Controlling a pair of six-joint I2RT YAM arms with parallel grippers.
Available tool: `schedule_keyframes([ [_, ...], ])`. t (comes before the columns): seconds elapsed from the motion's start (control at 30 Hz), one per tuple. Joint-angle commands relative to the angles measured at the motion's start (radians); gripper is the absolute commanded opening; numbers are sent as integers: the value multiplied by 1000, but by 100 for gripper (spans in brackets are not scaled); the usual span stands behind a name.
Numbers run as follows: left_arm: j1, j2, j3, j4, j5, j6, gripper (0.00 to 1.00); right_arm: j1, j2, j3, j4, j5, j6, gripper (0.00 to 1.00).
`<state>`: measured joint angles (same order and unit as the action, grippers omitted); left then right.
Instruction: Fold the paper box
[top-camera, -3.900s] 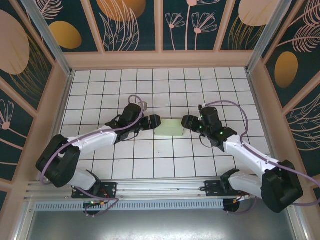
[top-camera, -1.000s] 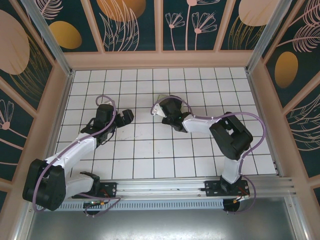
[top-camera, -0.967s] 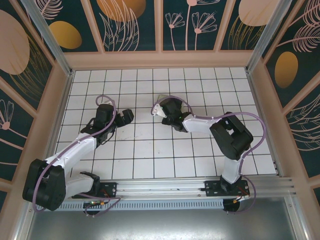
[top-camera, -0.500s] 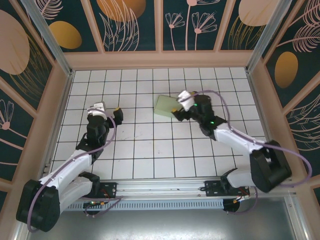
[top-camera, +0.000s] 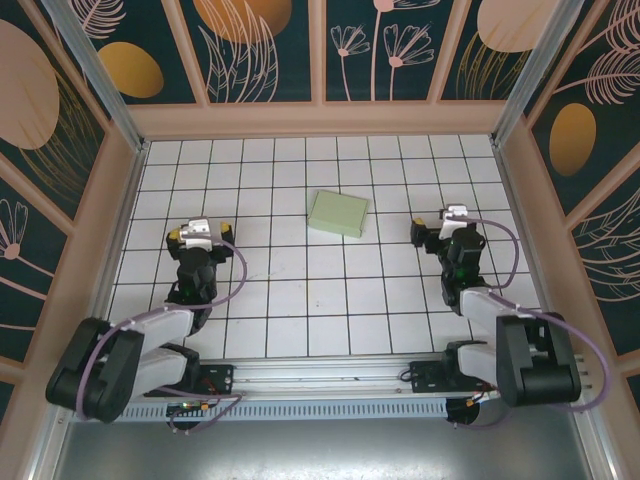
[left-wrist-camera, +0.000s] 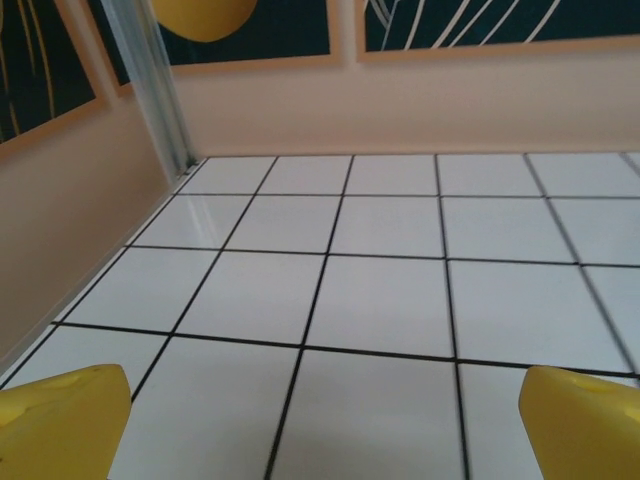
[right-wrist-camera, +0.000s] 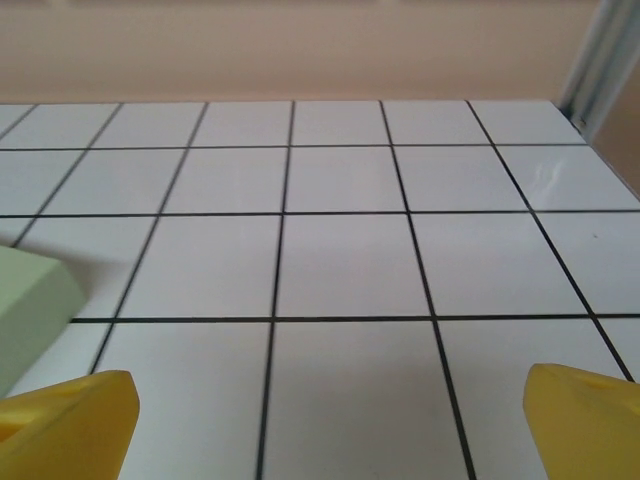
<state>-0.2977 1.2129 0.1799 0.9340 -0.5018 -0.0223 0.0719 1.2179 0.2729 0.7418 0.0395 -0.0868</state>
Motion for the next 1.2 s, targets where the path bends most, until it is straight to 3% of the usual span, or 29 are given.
schedule_keyframes([
  [0.0,52,75,-10,226,40,29,99,-50,71,-33,250,-50,50,99],
  [0.2,145,172,35,282,159,45,99,-140,179,-37,377,-156,105,99],
  [0.3,237,225,76,240,273,-28,99,-142,264,-39,460,-185,100,99],
  [0.43,285,310,52,351,376,-50,99,-135,317,-37,500,-179,93,99],
  [1.17,285,308,64,328,375,-48,99,-129,321,-34,496,-142,101,99],
])
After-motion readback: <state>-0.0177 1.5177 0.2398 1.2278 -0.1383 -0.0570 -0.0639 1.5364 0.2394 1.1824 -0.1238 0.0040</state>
